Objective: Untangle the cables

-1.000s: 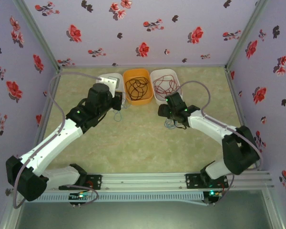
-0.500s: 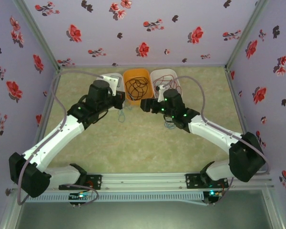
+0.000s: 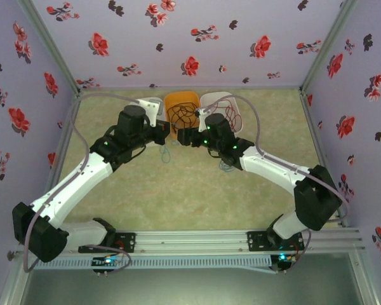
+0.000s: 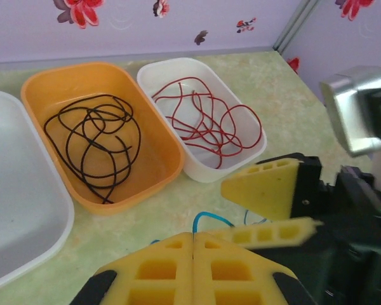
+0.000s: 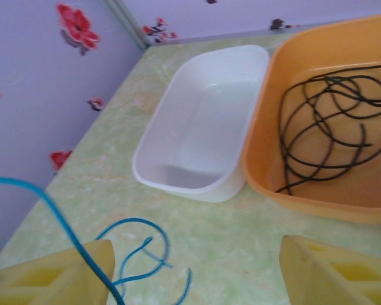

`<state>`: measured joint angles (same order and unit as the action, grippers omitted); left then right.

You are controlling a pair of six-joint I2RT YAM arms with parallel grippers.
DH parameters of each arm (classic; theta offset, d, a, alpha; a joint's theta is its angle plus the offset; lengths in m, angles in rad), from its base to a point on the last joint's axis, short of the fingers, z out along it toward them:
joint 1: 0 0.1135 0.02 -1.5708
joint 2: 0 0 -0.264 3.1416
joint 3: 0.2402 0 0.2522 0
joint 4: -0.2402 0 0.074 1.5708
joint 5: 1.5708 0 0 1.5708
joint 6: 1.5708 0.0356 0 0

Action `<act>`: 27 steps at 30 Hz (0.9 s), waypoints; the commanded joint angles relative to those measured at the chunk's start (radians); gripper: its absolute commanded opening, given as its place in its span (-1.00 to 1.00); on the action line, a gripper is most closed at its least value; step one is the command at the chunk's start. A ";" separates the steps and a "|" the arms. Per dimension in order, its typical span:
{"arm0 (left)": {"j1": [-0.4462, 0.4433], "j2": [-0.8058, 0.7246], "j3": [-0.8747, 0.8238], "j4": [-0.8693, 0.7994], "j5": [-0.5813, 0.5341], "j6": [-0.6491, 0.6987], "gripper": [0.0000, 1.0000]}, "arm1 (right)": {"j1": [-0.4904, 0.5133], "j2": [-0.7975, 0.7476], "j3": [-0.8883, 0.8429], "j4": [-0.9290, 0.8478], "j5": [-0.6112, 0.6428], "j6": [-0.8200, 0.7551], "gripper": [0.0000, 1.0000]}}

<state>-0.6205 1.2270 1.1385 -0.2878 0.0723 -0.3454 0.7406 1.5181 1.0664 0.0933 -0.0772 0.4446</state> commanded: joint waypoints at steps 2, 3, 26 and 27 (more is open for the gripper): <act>0.008 0.005 0.041 0.044 0.035 -0.015 -1.00 | 0.008 0.053 0.074 -0.146 0.184 0.018 0.14; 0.008 0.004 0.042 0.046 0.034 -0.013 -1.00 | 0.007 0.062 0.082 -0.171 0.216 0.022 0.11; 0.097 -0.083 0.067 0.066 -0.014 -0.003 -1.00 | -0.059 0.118 0.031 -0.349 0.418 0.120 -0.59; 0.103 -0.082 0.070 0.067 -0.013 -0.007 -1.00 | -0.061 0.118 0.025 -0.346 0.418 0.120 -0.58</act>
<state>-0.5343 1.1561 1.1751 -0.2436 0.0792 -0.3454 0.6846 1.6310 1.1175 -0.2596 0.3508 0.5514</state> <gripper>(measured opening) 0.040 0.207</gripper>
